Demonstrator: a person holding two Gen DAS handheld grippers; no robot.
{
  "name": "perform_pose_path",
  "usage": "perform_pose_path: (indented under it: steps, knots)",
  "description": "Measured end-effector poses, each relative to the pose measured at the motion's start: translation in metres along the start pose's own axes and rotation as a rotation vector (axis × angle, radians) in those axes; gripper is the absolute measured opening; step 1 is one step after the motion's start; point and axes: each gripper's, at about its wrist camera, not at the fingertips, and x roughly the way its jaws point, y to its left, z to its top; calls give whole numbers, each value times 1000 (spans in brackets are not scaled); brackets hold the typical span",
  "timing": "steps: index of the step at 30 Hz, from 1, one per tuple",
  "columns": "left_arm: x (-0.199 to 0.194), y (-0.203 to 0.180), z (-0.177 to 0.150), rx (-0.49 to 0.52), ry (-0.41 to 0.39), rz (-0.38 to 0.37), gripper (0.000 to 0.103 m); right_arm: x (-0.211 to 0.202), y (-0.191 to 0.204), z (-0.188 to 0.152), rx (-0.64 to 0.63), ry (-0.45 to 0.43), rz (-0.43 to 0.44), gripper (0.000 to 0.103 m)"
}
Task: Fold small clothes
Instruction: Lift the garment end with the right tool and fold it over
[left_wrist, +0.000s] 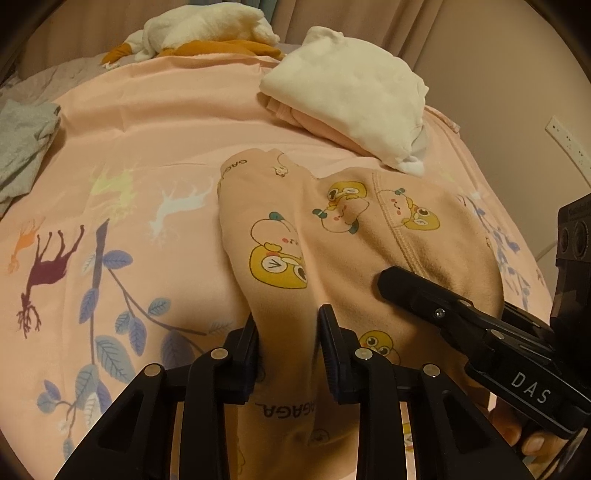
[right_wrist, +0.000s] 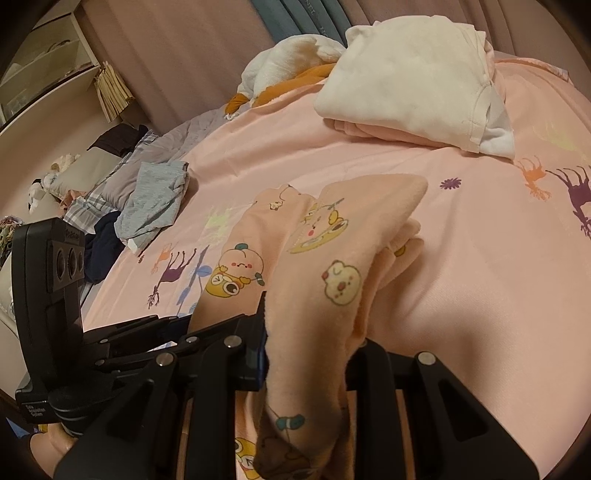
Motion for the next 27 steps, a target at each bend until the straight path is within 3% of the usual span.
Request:
perform_pose_path:
  steps: [13,27]
  knots:
    - [-26,15,-5,-19,-28,16,28,-9,24,-2,-30,-2,24,23]
    - [-49,53,-19,-68,-38,72,28,9,65,-10,-64,38,72,23]
